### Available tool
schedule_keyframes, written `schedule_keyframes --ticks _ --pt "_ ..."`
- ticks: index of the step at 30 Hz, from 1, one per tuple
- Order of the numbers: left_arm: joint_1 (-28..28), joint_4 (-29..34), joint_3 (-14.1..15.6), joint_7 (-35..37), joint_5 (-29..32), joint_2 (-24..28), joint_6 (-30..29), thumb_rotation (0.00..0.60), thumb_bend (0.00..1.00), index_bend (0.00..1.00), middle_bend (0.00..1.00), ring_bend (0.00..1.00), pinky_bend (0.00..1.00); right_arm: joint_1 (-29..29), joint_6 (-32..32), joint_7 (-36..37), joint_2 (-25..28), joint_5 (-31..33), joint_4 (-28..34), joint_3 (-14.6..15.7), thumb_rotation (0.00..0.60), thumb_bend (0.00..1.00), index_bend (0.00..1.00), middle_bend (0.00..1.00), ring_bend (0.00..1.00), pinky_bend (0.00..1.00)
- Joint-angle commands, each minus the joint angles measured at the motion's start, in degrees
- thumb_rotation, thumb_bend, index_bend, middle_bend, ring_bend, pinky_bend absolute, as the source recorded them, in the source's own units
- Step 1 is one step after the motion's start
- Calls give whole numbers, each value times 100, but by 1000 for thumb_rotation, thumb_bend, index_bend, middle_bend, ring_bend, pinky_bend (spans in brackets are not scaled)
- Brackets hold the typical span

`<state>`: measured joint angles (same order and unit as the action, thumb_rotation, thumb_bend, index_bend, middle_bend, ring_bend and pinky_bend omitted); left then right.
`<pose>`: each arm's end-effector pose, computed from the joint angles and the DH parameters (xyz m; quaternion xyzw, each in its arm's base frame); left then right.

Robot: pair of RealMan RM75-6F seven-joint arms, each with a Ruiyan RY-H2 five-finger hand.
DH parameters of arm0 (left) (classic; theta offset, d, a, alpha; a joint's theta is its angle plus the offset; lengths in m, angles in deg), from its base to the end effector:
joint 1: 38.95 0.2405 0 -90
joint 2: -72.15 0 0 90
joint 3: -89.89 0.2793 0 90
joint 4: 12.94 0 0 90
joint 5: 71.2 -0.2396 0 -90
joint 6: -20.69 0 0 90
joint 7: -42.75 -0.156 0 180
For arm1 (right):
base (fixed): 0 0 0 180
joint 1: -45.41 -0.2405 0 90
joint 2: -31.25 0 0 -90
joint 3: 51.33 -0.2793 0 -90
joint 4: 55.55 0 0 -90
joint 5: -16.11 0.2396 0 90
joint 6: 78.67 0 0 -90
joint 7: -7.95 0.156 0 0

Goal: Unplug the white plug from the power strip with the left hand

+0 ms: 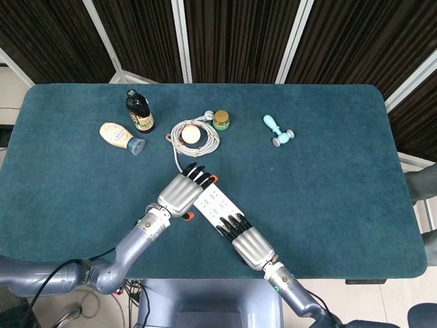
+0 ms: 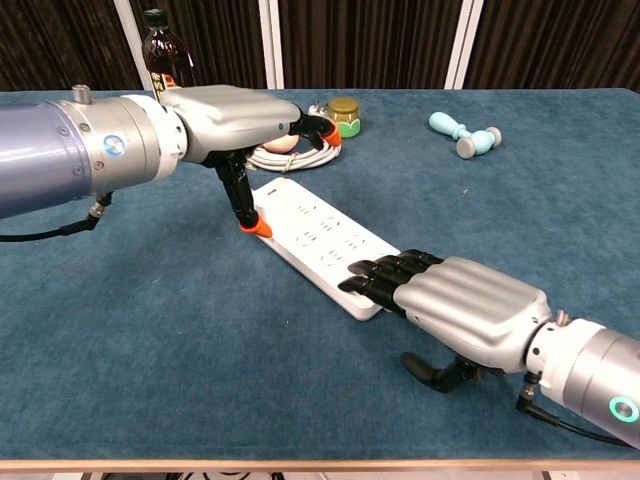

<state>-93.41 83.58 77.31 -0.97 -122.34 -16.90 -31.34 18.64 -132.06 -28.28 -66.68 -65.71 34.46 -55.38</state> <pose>-0.0511 0.3605 -0.0673 -0.8266 -0.2684 -0.3338 0.3651 -0.1566 -0.2438 -0.1204 0.8277 -0.2993 0.3297 0.3415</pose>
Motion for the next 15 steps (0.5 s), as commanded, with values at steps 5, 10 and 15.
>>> schedule_keyframes --ticks 5,10,15 --pt "-160 -281 74 144 -18 -100 105 600 49 189 189 30 0 -41 -59 -4 9 72 -7 65 600 588 0 0 0 0" --pt "-291 -611 172 223 -69 -137 236 600 71 220 235 47 4 -57 -127 -6 14 120 -16 150 600 590 0 0 0 0" --pt "-355 -925 294 380 -203 -125 385 600 71 221 258 61 19 -68 -191 0 21 166 -25 206 600 591 0 0 0 0"
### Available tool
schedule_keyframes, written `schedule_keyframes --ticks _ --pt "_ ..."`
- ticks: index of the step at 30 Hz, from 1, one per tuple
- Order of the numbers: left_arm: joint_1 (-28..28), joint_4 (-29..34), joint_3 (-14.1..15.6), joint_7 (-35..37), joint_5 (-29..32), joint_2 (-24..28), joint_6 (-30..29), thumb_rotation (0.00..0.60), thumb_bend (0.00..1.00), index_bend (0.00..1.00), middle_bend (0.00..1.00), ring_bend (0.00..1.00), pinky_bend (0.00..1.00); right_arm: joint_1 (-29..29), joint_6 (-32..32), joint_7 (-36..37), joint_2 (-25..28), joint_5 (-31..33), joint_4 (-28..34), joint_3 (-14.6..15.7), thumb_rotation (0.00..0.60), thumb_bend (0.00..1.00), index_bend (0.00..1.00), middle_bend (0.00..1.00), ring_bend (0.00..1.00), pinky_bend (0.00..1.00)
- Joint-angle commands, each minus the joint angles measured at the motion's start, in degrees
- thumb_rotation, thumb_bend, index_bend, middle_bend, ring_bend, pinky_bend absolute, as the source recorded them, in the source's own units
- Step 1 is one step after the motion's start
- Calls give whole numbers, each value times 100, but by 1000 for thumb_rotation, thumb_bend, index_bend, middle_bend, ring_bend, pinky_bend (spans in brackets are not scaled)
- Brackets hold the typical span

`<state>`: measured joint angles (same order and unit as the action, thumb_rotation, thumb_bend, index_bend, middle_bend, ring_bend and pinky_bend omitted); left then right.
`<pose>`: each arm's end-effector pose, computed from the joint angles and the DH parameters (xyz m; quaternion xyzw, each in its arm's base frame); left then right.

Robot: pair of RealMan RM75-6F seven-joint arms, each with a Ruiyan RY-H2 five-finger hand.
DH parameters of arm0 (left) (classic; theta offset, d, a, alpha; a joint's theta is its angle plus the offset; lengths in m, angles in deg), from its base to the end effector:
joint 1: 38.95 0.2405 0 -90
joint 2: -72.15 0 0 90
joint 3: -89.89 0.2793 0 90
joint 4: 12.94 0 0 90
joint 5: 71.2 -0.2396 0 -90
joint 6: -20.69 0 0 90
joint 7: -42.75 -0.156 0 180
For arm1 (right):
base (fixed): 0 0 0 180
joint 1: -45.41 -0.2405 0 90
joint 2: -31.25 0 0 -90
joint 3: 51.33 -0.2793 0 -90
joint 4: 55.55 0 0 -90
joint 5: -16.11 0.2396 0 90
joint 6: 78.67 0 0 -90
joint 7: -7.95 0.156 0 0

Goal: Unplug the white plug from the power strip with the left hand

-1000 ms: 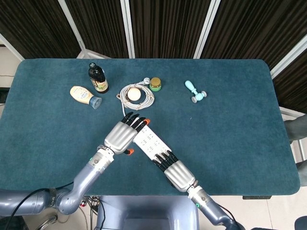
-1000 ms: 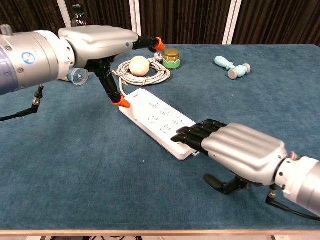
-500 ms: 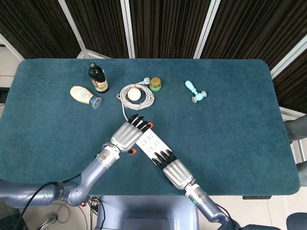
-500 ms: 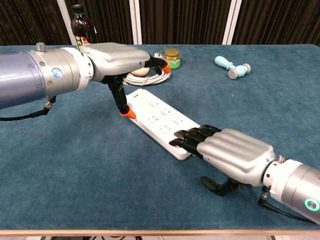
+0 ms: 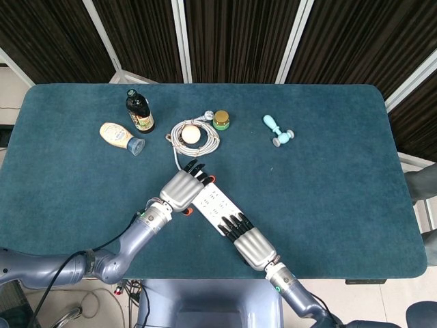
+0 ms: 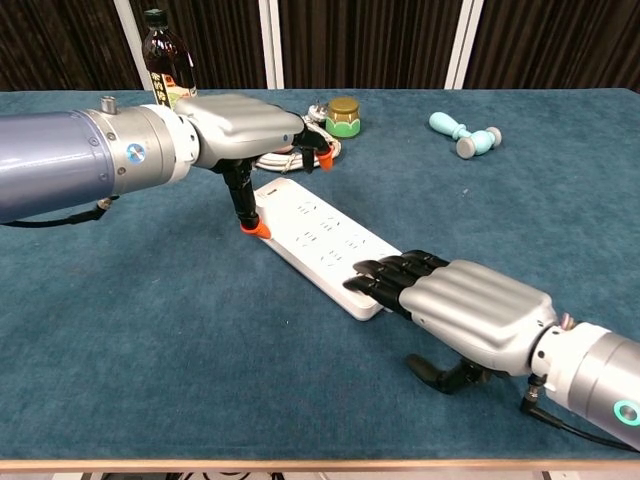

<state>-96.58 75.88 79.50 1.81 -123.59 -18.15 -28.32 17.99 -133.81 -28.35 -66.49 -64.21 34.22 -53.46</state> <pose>-0.0615 0.3831 -0.0793 -0.8412 -0.2400 -0.3101 0.3724 -0.1634 -0.2406 -0.1210 0.8280 -0.3028 0.3216 0.3455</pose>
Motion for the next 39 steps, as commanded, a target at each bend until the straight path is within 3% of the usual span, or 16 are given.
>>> schedule_keyframes --ticks 1,14,39 --pt "-42 -209 96 143 -110 -5 98 600 71 222 260 63 21 -6 -26 9 3 26 -2 23 600 592 0 1 0 0" --pt "-110 -882 277 699 -554 -253 324 600 79 272 305 71 29 -34 -156 3 -8 119 -48 121 600 596 0 2 0 0" --pt "-26 -1320 386 1077 -824 -447 256 600 141 359 377 99 47 -79 -260 12 -49 225 -122 200 600 596 0 2 0 0"
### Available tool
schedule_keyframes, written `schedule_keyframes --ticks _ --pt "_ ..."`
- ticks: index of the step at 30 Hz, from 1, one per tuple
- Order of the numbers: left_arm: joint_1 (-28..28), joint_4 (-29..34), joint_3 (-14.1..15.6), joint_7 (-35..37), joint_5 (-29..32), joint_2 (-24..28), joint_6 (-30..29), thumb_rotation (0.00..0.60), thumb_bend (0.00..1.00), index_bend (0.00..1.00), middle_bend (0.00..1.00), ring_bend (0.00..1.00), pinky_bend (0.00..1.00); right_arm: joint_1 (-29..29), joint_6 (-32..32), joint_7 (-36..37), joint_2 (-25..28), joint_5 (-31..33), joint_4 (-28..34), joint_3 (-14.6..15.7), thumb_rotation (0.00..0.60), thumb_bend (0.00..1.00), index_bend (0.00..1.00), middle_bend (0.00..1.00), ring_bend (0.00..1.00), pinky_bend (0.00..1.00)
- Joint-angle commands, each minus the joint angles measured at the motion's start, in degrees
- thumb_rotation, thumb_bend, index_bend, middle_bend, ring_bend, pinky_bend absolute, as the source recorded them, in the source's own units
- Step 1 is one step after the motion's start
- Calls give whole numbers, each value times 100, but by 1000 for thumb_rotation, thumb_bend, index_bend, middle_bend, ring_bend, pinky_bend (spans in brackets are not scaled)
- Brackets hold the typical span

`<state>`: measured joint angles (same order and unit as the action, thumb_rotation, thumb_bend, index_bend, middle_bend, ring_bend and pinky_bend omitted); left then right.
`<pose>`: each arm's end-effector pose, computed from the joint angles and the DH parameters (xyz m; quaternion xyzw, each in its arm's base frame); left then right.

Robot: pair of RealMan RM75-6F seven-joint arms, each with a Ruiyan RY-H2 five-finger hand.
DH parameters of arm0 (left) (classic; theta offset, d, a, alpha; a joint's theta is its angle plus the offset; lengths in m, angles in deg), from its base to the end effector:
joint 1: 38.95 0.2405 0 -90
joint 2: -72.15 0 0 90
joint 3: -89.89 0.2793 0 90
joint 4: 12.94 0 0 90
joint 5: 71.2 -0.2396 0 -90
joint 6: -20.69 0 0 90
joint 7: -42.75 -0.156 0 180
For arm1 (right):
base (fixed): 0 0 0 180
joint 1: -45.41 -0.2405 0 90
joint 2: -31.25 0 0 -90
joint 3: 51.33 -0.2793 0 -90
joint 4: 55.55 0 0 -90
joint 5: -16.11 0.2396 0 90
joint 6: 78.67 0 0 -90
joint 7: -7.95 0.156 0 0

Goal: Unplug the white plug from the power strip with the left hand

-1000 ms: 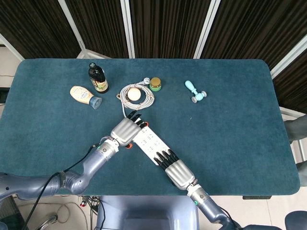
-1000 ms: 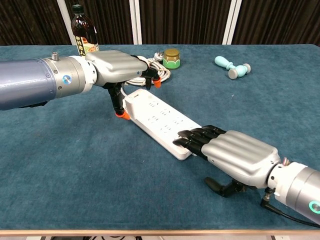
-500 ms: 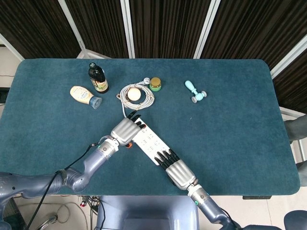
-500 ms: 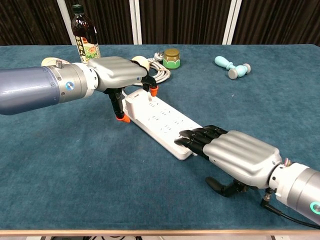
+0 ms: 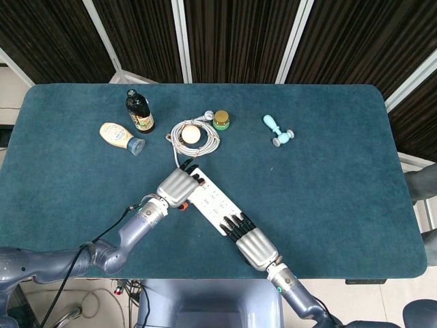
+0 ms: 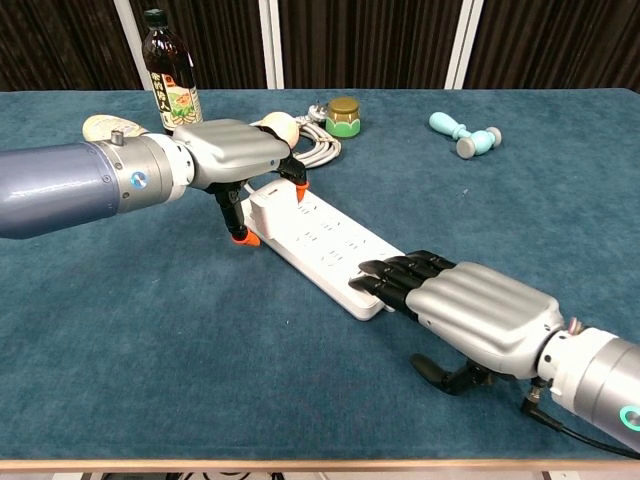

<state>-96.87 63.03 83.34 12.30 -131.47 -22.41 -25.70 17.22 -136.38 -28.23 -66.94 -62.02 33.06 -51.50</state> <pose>-0.0943 0.4034 -0.1017 -0.8488 -0.2292 -0.2973 0.3723 -0.1723 -0.2399 -0.1228 0.8237 -0.3095 0.3132 0.3573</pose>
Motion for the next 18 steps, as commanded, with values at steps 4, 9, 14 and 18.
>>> schedule_keyframes --ticks 4,9,14,18 --pt "11 -102 3 94 -98 -71 -9 600 141 371 387 105 52 -5 -8 0 -13 22 -20 23 600 596 0 2 0 0" --pt "40 -182 12 159 -187 -165 -63 600 141 388 401 114 54 -14 -8 8 -35 45 -43 42 600 597 0 2 0 0" --pt "70 -211 25 152 -210 -211 -84 600 162 409 424 123 61 -26 -31 24 -41 46 -46 49 600 596 0 2 0 0" --pt "89 -216 21 149 -229 -213 -105 600 204 422 437 127 66 -25 -60 29 -28 37 -39 64 600 596 0 2 0 0"
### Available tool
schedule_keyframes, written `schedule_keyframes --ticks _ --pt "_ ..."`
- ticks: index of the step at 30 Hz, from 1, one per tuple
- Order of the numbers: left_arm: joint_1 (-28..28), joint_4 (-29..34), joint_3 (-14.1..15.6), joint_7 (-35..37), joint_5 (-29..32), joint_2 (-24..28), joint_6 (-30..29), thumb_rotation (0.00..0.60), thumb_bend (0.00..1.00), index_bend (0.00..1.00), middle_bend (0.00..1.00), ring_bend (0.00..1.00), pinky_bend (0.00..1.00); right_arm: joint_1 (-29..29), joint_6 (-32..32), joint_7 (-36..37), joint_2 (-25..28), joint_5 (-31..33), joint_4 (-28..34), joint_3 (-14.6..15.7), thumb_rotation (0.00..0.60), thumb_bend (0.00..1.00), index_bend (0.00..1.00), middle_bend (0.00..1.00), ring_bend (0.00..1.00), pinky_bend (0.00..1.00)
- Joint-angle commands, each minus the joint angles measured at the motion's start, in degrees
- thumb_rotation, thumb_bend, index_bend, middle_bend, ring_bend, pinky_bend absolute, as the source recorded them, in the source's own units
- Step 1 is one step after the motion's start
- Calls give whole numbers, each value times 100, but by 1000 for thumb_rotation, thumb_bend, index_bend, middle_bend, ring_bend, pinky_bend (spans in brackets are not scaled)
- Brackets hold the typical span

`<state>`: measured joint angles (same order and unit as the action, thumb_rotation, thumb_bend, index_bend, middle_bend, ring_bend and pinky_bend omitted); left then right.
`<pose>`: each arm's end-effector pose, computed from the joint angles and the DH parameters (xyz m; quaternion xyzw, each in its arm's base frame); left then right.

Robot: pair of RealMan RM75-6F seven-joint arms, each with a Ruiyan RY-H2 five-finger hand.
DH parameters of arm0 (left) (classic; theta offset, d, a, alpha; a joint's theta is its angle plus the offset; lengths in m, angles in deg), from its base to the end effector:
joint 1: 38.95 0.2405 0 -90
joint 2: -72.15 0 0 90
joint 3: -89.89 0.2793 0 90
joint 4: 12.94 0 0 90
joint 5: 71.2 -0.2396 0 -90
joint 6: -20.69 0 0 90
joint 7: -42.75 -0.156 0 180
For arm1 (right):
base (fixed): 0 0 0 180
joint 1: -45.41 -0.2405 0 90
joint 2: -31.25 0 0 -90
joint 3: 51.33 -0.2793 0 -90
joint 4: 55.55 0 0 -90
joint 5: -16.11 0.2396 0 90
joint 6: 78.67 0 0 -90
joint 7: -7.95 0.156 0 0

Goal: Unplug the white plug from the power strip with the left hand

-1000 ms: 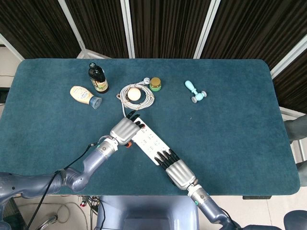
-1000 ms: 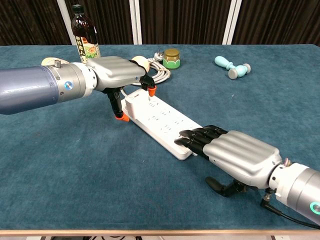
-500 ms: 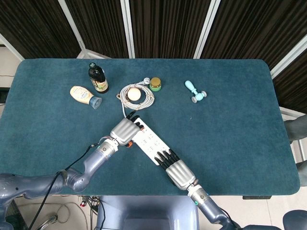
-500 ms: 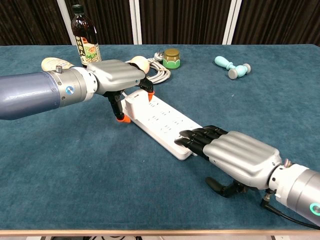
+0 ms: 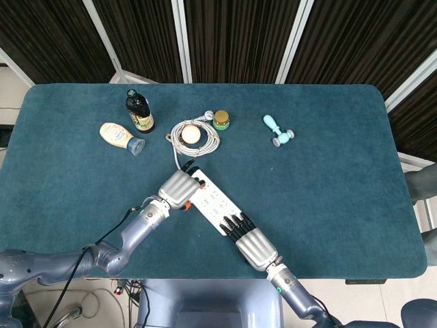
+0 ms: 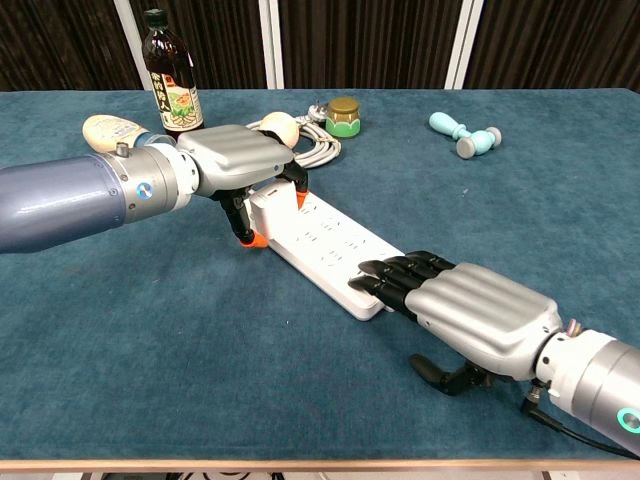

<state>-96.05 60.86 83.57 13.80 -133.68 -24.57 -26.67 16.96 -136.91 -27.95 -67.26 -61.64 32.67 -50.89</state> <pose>-0.0966 0.3997 -0.1110 -0.8464 -0.2288 -0.3060 0.3710 -0.1736 -0.2387 -0.1246 0.8234 -0.3115 0.3121 0.3571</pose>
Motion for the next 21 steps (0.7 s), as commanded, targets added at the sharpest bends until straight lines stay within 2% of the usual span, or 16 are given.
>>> schedule_keyframes --ticks 1,9,21 --pt "11 5 -4 3 -15 8 -10 600 216 423 439 128 68 2 -15 7 6 -1 6 4 600 597 0 2 0 0" --pt "32 -19 -4 40 -68 36 16 600 339 449 464 137 80 8 -52 9 29 20 30 25 600 596 0 2 1 0" --pt "145 -130 -38 283 -320 -46 -186 600 414 507 518 178 110 13 -53 -45 -9 50 -16 92 600 597 0 2 1 0"
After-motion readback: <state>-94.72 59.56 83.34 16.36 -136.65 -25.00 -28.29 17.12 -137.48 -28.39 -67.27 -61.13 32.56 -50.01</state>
